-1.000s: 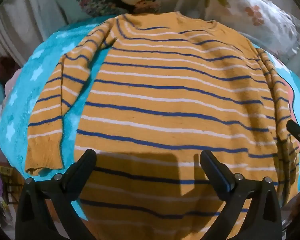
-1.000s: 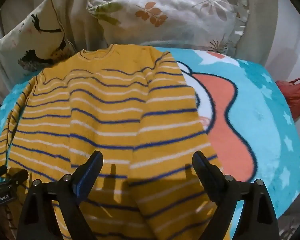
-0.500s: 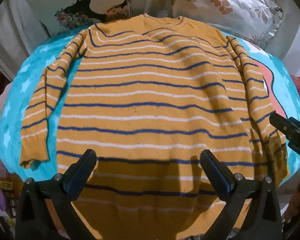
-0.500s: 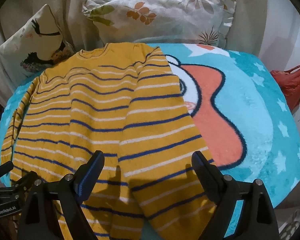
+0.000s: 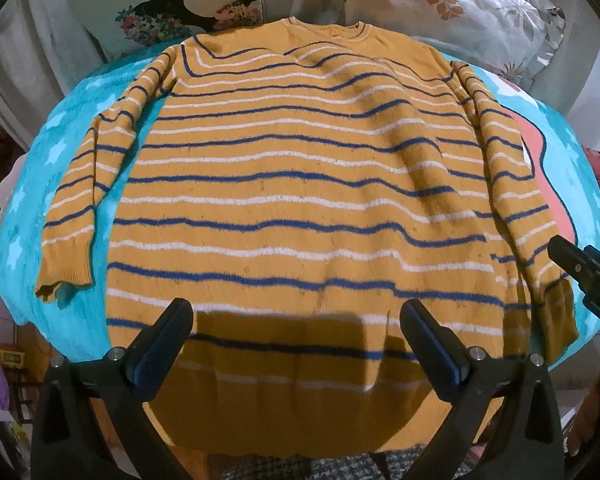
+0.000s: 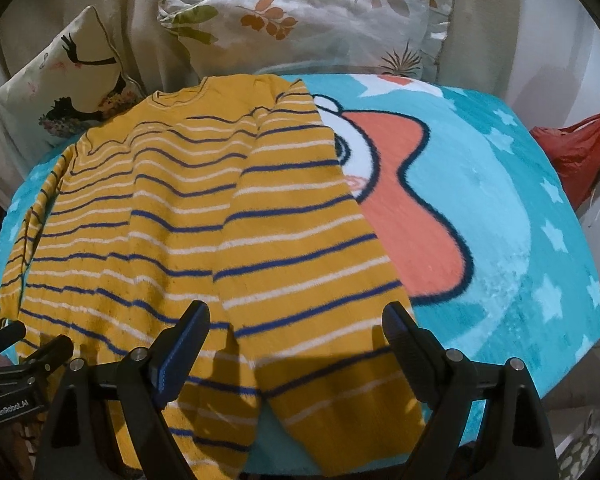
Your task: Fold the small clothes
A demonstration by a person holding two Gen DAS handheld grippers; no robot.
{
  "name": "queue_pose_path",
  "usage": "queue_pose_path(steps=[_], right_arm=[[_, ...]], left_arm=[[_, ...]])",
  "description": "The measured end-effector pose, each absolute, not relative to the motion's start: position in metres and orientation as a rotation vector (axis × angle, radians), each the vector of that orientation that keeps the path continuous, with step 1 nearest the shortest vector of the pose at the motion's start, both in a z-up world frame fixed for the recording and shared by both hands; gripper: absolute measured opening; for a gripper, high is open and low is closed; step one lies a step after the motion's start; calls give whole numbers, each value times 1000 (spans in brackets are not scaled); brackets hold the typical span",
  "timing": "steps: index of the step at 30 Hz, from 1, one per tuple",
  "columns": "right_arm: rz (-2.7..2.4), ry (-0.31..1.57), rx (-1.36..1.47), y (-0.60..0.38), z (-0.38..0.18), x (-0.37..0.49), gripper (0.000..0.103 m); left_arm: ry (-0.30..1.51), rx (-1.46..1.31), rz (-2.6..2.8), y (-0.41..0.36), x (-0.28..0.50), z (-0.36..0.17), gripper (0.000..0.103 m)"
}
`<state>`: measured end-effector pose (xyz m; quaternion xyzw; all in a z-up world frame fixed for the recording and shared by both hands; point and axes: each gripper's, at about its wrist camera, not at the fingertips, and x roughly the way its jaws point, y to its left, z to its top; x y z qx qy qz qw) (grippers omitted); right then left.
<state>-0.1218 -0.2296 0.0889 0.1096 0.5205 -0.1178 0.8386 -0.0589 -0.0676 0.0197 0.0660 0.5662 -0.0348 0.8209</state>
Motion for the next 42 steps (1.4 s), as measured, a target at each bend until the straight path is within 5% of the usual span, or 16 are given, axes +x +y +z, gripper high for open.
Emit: queue_pose_path(steps=[18, 26, 28, 30, 32, 42], right_arm=[[-243, 1097, 160, -190, 98, -130, 91], [-272, 1105, 127, -149, 99, -98, 91], [-280, 1118, 117, -137, 95, -91, 91], [-288, 1133, 114, -125, 92, -84, 91], [-299, 1138, 106, -115, 90, -78, 91], [-321, 1112, 118, -78, 90, -61, 91]], left_arm=[[1093, -84, 170, 78, -39, 40, 96], [1188, -97, 243, 164, 5, 9, 96], [1226, -85, 195, 171, 12, -1, 84], [1219, -105, 97, 172, 16, 0, 38], [1219, -108, 42, 177, 19, 8, 17], [1121, -170, 321, 317, 33, 54, 13]])
